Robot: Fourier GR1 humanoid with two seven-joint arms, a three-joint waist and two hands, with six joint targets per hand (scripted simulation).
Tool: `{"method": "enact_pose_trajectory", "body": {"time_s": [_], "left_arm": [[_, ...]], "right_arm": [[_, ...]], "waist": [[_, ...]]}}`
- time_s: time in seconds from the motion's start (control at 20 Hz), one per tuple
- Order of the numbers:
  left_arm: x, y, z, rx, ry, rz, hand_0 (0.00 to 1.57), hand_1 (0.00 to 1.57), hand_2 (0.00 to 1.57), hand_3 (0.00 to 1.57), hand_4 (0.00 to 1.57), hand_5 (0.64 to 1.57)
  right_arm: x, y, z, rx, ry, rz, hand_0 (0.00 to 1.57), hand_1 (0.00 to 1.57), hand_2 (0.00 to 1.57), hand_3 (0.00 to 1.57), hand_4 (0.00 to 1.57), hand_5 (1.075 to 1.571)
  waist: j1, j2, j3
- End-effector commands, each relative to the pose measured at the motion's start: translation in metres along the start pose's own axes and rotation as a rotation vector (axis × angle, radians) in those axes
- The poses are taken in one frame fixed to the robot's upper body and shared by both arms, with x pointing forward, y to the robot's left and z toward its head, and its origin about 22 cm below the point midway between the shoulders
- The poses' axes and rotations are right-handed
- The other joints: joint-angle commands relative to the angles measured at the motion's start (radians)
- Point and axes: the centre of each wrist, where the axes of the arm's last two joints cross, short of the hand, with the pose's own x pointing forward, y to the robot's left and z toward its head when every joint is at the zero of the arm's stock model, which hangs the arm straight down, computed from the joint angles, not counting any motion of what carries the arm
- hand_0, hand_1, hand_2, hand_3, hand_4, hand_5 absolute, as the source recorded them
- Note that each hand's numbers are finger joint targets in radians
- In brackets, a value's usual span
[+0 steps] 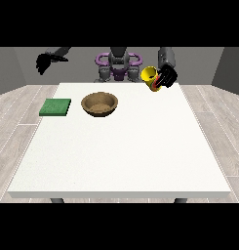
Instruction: Pick the cup and pour the ball into the bowl, then pick the bowl and place it on the pad
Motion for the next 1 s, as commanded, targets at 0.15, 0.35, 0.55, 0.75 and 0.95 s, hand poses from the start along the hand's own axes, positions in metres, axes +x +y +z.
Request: {"method": "enact_pose_trajectory", "body": {"time_s": [0.15,0.35,0.55,0.75,0.95], "left_arm": [[0.064,-0.019,-0.024,-0.024,-0.022,-0.178,1.49,1.49,1.57,1.57,1.51,1.267],[0.099,-0.036,-0.029,-0.002,-0.088,-0.325,1.52,1.52,1.57,1.57,1.57,1.211],[0.106,-0.041,-0.032,-0.069,-0.128,-0.559,1.55,1.55,1.57,1.57,1.57,1.244],[0.146,-0.057,-0.034,-0.061,-0.279,-0.769,1.50,1.50,1.57,1.57,1.38,1.400],[0.183,-0.103,0.000,-0.157,-0.427,-0.893,1.50,1.50,1.57,1.57,1.57,1.056]], "right_arm": [[-0.007,-0.024,0.008,-0.027,0.044,-0.003,0.00,0.00,0.00,0.00,0.00,1.569],[-0.023,-0.007,0.008,-0.029,0.039,-0.008,0.00,0.00,0.00,0.00,0.00,1.570],[-0.020,-0.003,0.005,0.017,0.101,-0.019,0.00,0.00,0.00,0.00,0.00,1.571],[-0.016,-0.019,0.008,0.025,0.073,-0.009,0.00,0.00,0.00,0.00,0.00,1.571],[-0.017,-0.021,0.003,-0.001,0.064,-0.020,0.00,0.00,0.00,0.00,0.00,1.571]], "waist": [[0.018,-0.043,0.0004],[0.006,-0.038,0.0009],[-0.027,-0.113,0.0003],[-0.045,-0.086,0.0019],[-0.023,-0.080,0.0008]]}}
